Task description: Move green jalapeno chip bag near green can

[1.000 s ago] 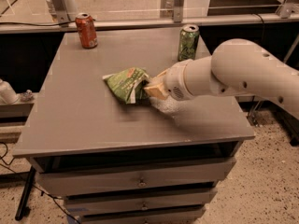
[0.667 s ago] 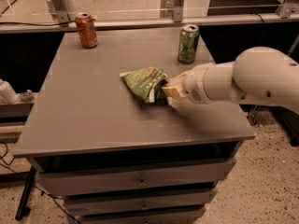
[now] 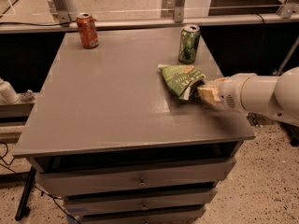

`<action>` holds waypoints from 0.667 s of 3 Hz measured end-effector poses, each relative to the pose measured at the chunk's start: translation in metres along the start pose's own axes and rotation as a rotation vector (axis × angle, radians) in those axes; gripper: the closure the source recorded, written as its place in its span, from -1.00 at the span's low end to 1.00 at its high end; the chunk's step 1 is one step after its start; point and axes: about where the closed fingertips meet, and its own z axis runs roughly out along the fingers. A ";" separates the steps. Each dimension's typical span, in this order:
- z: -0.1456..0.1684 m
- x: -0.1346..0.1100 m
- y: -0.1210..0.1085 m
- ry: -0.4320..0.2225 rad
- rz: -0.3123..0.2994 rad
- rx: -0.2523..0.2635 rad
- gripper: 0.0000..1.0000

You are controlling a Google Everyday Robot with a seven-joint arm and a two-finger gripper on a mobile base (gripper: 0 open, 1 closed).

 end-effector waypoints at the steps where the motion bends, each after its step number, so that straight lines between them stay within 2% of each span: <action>1: -0.011 0.009 -0.031 -0.025 0.059 0.071 1.00; 2: -0.009 0.002 -0.056 -0.052 0.074 0.107 1.00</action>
Offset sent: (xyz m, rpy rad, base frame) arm 0.0489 -0.0724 0.0193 0.0642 -0.0861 -0.1687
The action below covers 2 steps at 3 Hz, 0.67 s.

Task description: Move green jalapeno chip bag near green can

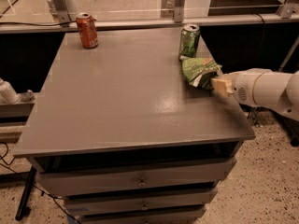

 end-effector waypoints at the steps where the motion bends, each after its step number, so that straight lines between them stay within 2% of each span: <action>1: 0.017 -0.021 -0.011 -0.011 -0.035 -0.021 1.00; 2: 0.039 -0.046 -0.008 -0.002 -0.099 -0.075 1.00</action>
Offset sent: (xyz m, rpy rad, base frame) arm 0.0821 0.0422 0.0382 -0.0977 -0.0170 0.2071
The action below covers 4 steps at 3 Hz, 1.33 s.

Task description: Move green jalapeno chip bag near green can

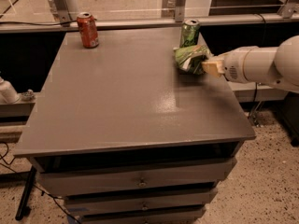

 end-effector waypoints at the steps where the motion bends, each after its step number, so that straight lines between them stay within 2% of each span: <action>1: 0.022 -0.017 0.006 0.017 -0.050 -0.060 1.00; 2: 0.036 -0.019 0.011 0.043 -0.071 -0.101 0.63; 4: 0.049 -0.015 0.013 0.072 -0.077 -0.121 -0.28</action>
Offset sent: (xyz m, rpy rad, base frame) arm 0.0372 0.0408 -0.0074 -0.0695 0.0731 0.1574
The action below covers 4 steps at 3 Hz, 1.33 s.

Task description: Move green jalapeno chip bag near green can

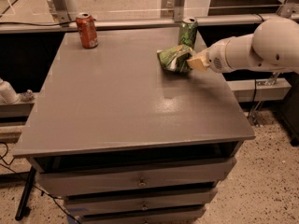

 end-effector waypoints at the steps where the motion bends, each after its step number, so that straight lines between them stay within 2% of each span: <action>1: 0.002 0.002 0.000 0.006 0.001 -0.001 -0.76; 2: 0.001 0.003 0.006 0.006 0.000 -0.005 -1.00; 3: 0.001 0.003 0.007 0.006 0.000 -0.006 -1.00; 4: 0.004 0.003 0.025 -0.008 0.019 -0.060 -1.00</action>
Offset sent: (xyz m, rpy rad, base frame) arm -0.0120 0.0035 -0.0052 -0.0025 0.0074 0.0023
